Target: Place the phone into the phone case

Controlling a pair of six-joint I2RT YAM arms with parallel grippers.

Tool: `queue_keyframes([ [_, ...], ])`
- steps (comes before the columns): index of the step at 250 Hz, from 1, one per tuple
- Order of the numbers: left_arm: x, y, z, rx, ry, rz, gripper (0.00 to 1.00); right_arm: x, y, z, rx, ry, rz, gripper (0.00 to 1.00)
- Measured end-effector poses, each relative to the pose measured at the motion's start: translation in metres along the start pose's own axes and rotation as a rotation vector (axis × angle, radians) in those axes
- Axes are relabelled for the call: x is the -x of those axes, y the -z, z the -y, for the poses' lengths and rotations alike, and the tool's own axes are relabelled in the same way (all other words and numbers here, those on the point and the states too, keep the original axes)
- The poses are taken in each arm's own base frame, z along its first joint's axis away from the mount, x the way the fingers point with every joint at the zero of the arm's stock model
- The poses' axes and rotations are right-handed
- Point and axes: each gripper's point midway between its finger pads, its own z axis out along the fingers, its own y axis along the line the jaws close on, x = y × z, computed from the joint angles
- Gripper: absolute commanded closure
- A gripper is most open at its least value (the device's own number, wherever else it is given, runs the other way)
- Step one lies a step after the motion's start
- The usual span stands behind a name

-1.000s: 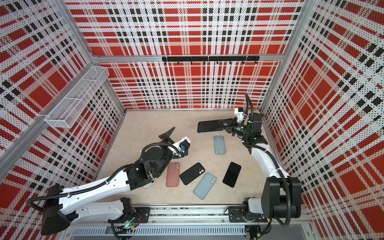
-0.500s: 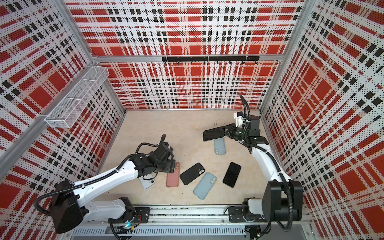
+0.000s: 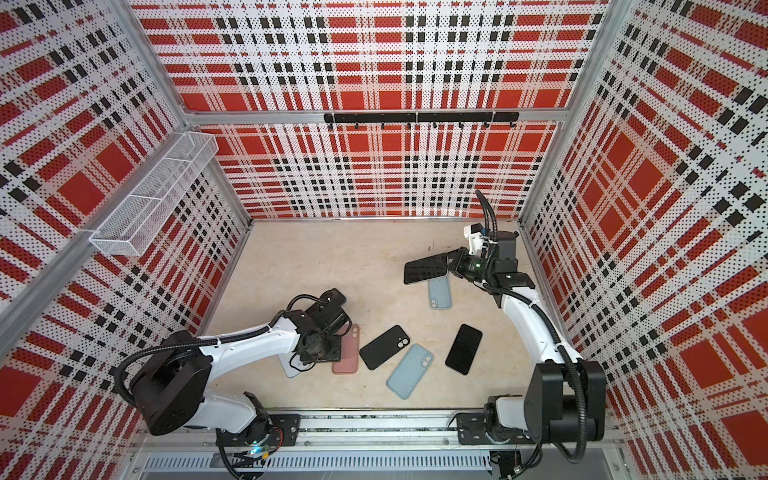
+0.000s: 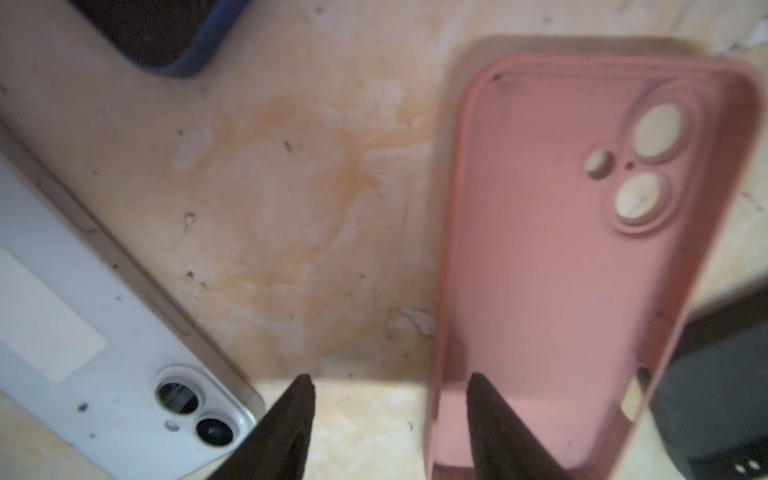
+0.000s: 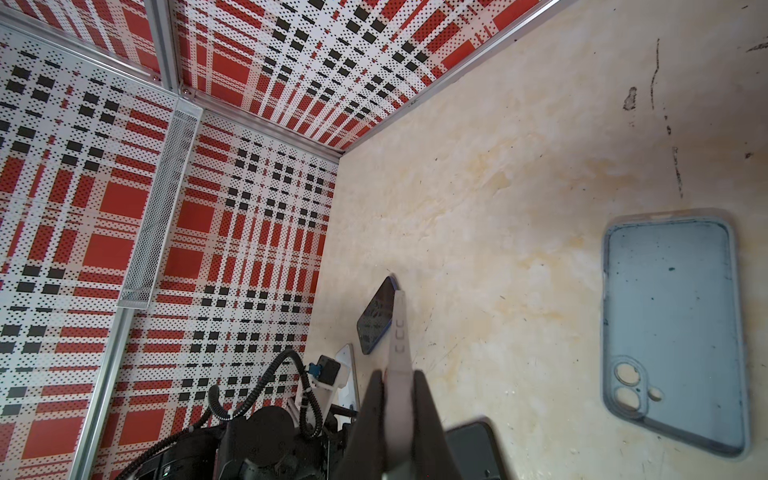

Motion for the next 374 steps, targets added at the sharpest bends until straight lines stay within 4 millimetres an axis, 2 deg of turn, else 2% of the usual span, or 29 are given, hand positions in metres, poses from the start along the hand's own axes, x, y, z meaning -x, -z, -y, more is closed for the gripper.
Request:
queue_keyframes([
  [14,-0.001,-0.003,-0.002,-0.001,0.009,-0.004,0.53,0.0,0.0,0.0,0.001,0.0,-0.001,1.0],
  [73,0.015,-0.007,0.014,-0.065,0.006,0.05,0.79,-0.001,-0.004,-0.002,0.005,0.002,-0.01,1.0],
  [100,0.021,-0.01,0.019,-0.074,-0.013,0.059,1.0,0.0,-0.004,-0.003,0.008,0.006,-0.009,1.0],
  [145,0.033,-0.008,0.024,-0.062,-0.067,0.063,1.0,-0.001,-0.005,-0.004,0.009,0.007,-0.01,1.0],
  [173,0.049,-0.002,0.027,-0.056,-0.117,0.084,1.0,-0.001,-0.005,-0.003,0.008,0.009,-0.01,1.0],
  [202,0.086,0.028,0.044,-0.092,-0.209,0.176,1.0,-0.002,-0.005,-0.001,-0.001,0.015,-0.012,1.0],
  [234,0.14,0.082,0.077,-0.154,-0.374,0.358,1.0,-0.002,-0.002,0.003,-0.03,0.014,-0.005,1.0],
  [268,0.186,0.138,0.116,-0.214,-0.589,0.52,1.0,0.003,0.01,0.0,-0.05,0.022,0.03,1.0],
  [279,0.2,0.151,0.13,-0.23,-0.663,0.554,1.0,0.004,0.016,-0.001,-0.058,0.028,0.044,1.0],
  [296,0.215,0.158,0.151,-0.252,-0.786,0.578,1.0,0.006,0.025,-0.005,-0.067,0.044,0.065,1.0],
  [311,0.222,0.153,0.166,-0.271,-0.889,0.571,1.0,0.007,0.033,-0.009,-0.074,0.058,0.083,1.0],
  [324,0.224,0.139,0.173,-0.277,-0.97,0.54,1.0,0.005,0.037,-0.012,-0.078,0.067,0.088,1.0],
  [342,0.218,0.11,0.177,-0.293,-1.063,0.463,1.0,0.003,0.041,-0.013,-0.084,0.074,0.089,1.0],
  [374,0.201,0.057,0.173,-0.309,-1.174,0.315,1.0,-0.002,0.041,-0.01,-0.093,0.061,0.07,1.0],
])
